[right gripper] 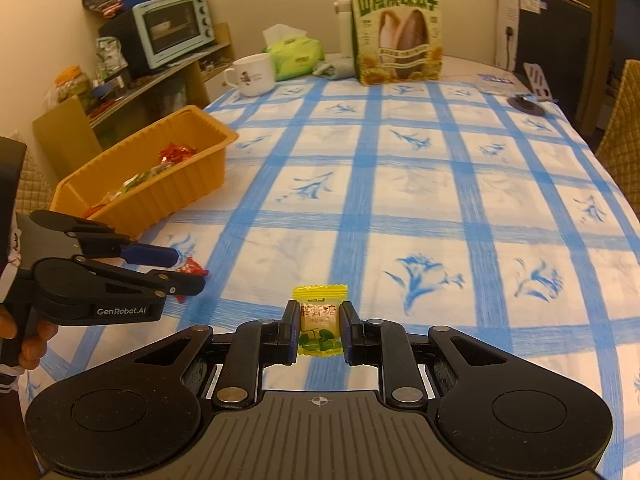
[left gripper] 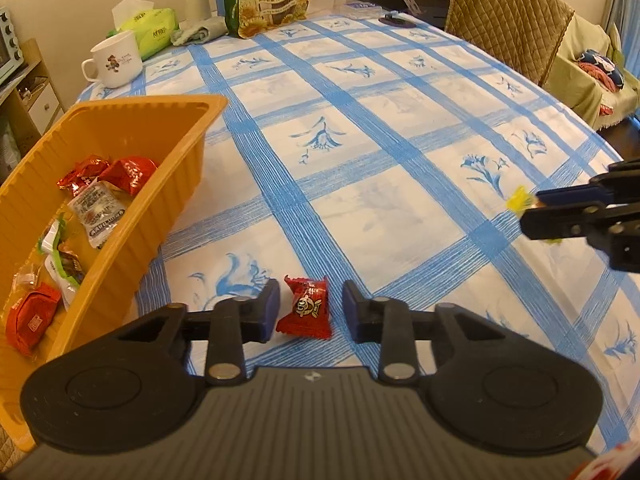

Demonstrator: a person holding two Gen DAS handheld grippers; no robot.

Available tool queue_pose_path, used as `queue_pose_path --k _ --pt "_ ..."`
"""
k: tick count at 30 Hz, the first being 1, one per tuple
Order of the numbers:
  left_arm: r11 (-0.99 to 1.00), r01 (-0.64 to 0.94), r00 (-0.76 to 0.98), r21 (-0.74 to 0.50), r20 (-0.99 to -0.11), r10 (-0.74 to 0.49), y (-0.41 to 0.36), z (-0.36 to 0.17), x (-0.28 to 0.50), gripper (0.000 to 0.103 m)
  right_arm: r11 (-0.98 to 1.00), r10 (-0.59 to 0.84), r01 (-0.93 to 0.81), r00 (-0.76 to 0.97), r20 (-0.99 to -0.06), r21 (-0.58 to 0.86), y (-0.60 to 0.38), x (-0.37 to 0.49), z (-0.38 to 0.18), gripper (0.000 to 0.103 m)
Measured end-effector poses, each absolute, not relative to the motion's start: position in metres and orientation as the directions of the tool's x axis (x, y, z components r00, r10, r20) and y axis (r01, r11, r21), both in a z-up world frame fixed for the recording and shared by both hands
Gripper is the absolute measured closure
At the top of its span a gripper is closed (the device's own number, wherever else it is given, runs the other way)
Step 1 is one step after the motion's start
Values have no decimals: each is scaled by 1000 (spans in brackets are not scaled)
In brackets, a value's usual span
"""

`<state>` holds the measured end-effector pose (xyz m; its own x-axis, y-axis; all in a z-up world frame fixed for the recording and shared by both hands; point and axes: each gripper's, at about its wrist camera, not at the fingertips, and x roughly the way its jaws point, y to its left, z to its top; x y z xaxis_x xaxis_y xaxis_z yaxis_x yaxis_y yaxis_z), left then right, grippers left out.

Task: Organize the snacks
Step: 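Grasp the small red candy on the tablecloth with the left tool, then carry the red candy with the left tool while the right tool carries the green-and-yellow candy to the basket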

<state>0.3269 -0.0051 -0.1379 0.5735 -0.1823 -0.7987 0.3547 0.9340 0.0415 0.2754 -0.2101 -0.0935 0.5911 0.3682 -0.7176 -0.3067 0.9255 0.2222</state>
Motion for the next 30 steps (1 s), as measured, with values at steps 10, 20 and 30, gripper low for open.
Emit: queue_pose_path --k 10,20,30 --pt "938 344 583 32 -791 -187 -3 -129 321 88 923 376 -314 601 -706 224 -212 268 -86 82" --pt "953 302 619 2 -761 -194 9 -98 301 88 906 410 -361 610 -678 223 -204 261 -70 82" --pt "968 249 673 -20 -716 -187 39 -56 261 88 877 459 -420 596 -659 231 -181 253 -49 82"
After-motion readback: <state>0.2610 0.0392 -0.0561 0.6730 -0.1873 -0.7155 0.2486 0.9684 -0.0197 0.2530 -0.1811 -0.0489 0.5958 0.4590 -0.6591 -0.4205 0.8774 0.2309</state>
